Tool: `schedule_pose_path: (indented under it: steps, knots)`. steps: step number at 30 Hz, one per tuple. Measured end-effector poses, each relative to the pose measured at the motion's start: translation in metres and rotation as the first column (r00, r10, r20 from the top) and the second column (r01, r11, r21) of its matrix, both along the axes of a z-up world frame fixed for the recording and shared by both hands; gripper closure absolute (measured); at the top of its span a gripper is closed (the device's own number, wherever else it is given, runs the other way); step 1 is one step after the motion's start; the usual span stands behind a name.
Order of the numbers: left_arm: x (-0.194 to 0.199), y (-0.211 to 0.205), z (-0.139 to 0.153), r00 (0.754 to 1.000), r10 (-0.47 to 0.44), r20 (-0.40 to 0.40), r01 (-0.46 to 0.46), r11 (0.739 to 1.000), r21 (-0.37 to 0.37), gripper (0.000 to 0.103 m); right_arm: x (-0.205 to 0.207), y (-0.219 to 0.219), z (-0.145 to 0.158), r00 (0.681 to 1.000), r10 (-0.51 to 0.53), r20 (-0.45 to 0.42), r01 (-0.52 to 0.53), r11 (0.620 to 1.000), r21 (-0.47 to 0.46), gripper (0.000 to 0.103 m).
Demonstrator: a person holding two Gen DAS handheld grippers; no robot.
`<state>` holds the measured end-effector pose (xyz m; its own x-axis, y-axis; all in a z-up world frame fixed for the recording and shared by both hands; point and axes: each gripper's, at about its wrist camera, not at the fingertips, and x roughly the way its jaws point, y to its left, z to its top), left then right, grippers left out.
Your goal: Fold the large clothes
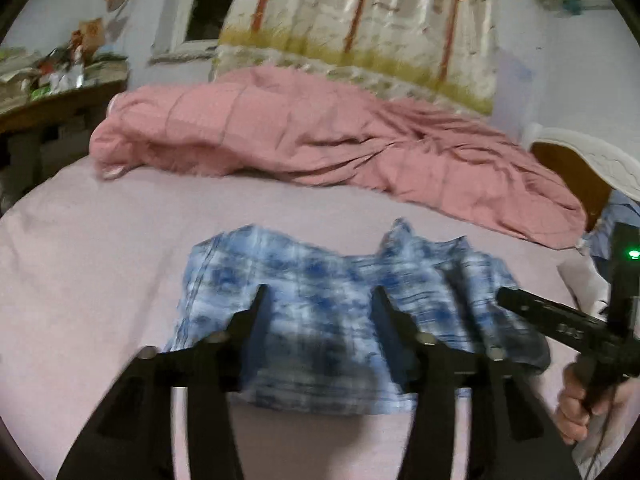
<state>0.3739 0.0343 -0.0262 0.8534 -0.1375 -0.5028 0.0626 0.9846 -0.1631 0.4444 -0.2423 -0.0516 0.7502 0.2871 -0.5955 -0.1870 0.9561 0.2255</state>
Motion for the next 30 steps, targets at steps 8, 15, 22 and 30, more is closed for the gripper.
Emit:
schedule_pose_path:
  steps: [8,15,22,30]
  knots:
    - [0.005,0.009,0.001,0.997,0.065,-0.036,-0.064,0.998,0.019,0.002,0.007,0.027,-0.018,0.977,0.128,-0.173,-0.143,0.987,-0.079,0.052]
    - [0.032,0.039,-0.03,0.973,0.139,-0.187,-0.147,0.989,-0.033,0.001,0.008,0.017,-0.022,0.959,0.138,-0.247,-0.139,0.99,0.013,0.048]
    - [0.038,0.048,-0.044,0.96,0.114,-0.257,-0.146,0.984,-0.106,0.001,-0.018,-0.012,0.023,0.996,-0.048,-0.078,0.043,0.997,-0.065,0.048]
    - [0.049,0.037,-0.06,0.94,0.159,-0.303,-0.156,0.987,0.036,0.001,0.003,-0.062,0.01,0.97,-0.186,-0.159,0.173,0.981,-0.092,0.048]
